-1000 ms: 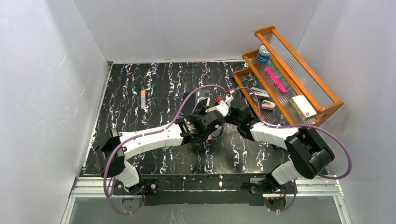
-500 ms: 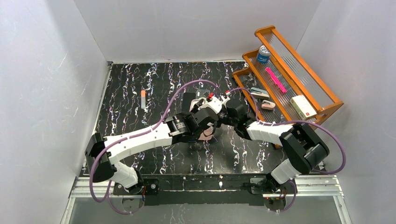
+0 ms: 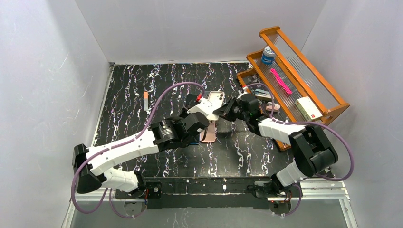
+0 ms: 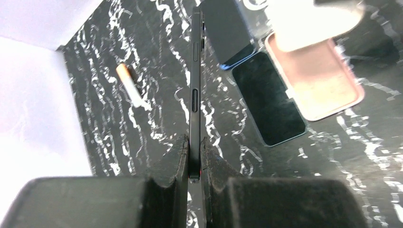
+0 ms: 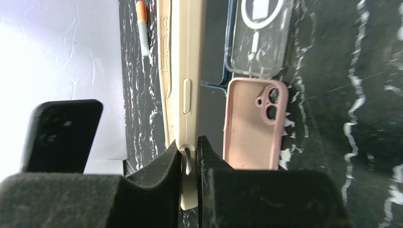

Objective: Take the phone out of the phone case
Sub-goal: Place the phone at the center of the board.

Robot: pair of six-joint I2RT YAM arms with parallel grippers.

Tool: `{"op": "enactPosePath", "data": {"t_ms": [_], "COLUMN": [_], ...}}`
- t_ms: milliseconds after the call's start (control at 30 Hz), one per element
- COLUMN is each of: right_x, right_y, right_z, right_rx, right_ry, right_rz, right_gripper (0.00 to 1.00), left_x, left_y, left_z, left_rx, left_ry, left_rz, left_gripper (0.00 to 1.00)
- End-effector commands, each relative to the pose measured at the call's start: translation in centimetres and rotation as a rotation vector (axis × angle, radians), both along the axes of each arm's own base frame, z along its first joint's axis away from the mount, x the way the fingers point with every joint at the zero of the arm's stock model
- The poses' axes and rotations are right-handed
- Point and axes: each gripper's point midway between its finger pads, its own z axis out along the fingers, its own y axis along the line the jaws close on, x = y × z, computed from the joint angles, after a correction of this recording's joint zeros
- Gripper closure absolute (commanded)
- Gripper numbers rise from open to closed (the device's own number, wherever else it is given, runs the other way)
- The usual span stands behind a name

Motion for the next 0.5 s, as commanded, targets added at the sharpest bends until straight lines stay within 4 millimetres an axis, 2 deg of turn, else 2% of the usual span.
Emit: {"op": "enactPosePath", "data": {"t_ms": [0, 100, 200, 467], "right_x": [1.0, 1.0, 0.9, 0.3], "right_y": [-2.8, -4.8, -5.8, -6.5], "right_z": [2.7, 2.7, 2.5, 1.8], "right_rx": [-0.026, -0.043, -0.047, -0.007], "right_ry": [-0.116, -0.129, -0.131, -0.121], "right_rz": [-0.029, -0.047, -0.047, -0.006], "right_gripper": [0.99, 0.99, 0.99, 0.99], "left_x": [1.2, 2.0, 3.0, 4.5], "left_y": [3.3, 4.0, 5.0, 5.7], "left_z": [-0.8, -3.1, -5.5, -9.9], "left_rx": [0.146, 0.214, 0.27, 0.374], "left_ry": [-0.075, -0.043, -0.001, 0.065], "left_rz": [0.11, 0.115, 0.125, 0.123], "left_gripper": [1.0, 1.0, 1.0, 1.0]}}
